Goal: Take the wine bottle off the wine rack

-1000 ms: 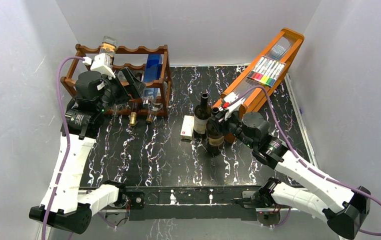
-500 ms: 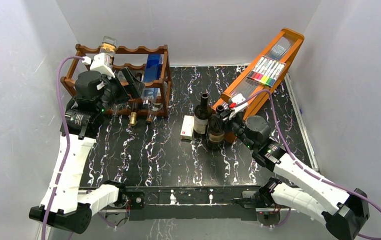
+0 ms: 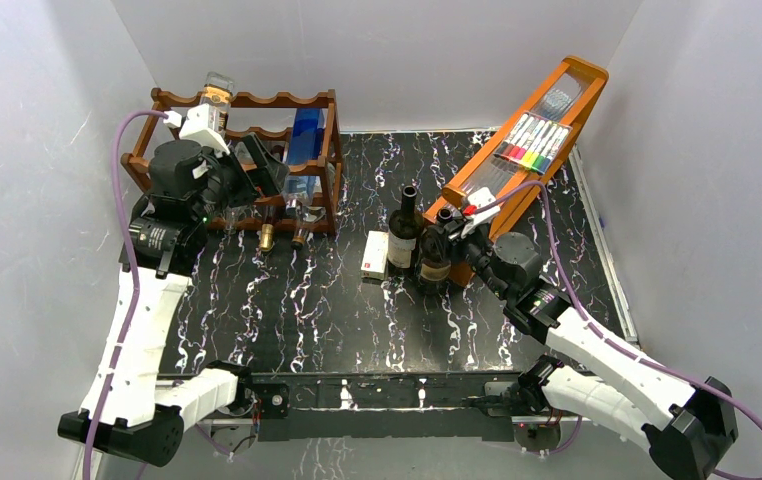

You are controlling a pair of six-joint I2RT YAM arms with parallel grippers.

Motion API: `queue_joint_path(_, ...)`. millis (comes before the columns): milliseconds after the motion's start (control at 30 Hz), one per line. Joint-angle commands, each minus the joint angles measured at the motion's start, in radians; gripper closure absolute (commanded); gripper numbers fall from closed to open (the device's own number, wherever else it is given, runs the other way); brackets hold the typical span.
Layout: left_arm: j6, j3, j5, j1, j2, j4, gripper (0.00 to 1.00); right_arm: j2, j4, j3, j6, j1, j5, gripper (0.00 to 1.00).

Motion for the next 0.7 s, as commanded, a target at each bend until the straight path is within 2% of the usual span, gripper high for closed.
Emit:
queue_joint_path(0,0.014,0.036,-0.004,0.0,0.001,0.0,0.02,-0.02,0.16,0.014,0.007,-0.007,0.024,1.0)
queue_joint_path(33,0.015,0.036,-0.004,0.0,0.001,0.0,0.02,-0.022,0.152,0.013,0.008,-0.006,0.023,0.96)
queue_joint_path(100,0.015,0.035,-0.005,0.001,0.0,-0.001,0.02,-0.027,0.137,0.017,0.008,-0.006,0.012,0.81)
queue_joint_path(233,0.018,0.026,-0.007,0.0,-0.003,0.0,0.02,-0.043,0.103,0.022,0.01,-0.007,-0.002,0.36)
queue_joint_path(300,0.018,0.017,-0.006,0.0,-0.006,0.0,0.02,-0.045,0.071,0.04,0.01,-0.006,-0.003,0.23)
queue_joint_path(500,0.016,-0.007,0.0,0.0,-0.02,-0.002,0.02,-0.057,-0.086,0.157,0.002,-0.006,-0.064,0.02)
queue_joint_path(667,0.036,-0.009,0.001,0.0,-0.015,-0.017,0.02,-0.091,-0.245,0.264,-0.009,-0.006,-0.111,0.02)
